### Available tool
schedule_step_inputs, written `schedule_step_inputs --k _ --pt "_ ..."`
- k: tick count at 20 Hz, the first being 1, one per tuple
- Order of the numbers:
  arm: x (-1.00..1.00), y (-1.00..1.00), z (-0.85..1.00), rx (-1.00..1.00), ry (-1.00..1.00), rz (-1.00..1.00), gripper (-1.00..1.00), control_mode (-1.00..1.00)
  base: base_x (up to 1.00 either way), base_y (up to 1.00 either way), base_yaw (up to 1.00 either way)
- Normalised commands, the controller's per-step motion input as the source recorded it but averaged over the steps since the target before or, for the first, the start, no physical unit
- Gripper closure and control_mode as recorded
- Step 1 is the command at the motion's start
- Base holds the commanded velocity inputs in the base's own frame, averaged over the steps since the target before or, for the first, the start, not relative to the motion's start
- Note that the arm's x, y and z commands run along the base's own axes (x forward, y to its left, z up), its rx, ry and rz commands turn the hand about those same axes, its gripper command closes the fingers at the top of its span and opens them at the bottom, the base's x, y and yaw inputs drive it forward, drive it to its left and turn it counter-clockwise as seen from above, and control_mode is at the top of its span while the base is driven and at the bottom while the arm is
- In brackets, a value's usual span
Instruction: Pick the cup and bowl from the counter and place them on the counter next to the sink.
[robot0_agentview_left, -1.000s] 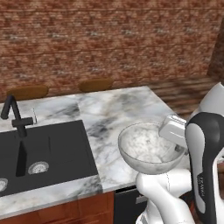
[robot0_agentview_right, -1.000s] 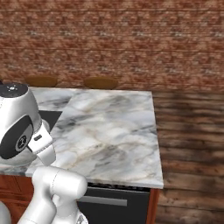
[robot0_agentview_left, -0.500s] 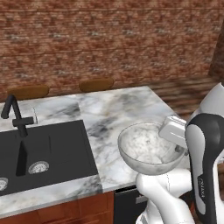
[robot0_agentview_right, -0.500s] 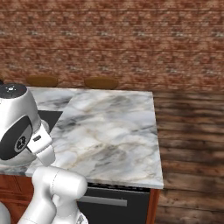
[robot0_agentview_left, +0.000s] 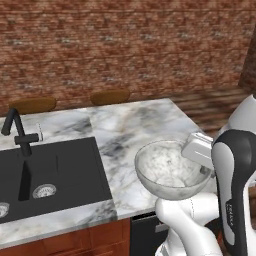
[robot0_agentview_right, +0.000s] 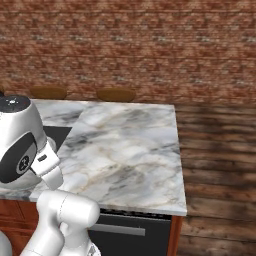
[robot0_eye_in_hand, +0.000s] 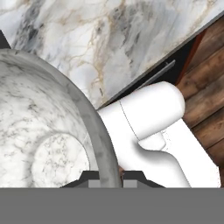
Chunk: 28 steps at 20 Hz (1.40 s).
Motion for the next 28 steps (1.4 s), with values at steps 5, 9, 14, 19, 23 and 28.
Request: schedule_step_inputs --k 5,9,14,19,23,28 --pt "0.0 0.0 0.0 0.0 0.0 0.0 1.0 -1.0 0.0 0.0 0.0" --pt "0.07 0.0 -0.01 0.0 -0.02 0.0 1.0 -1.0 0.0 0.0 0.0" --pt "0.39 0.26 0.0 0.0 0.0 -0.02 1.0 -1.0 0.0 0.0 0.0" --pt "0.39 0.15 0.0 0.0 0.0 -0.07 1.0 -1.0 0.0 0.0 0.0" --pt "0.46 0.04 0.0 0.0 0.0 -0.06 1.0 -1.0 0.0 0.0 0.0" --pt "0.79 0.0 -0.17 0.0 0.0 0.0 1.0 -1.0 0.0 0.0 0.0"
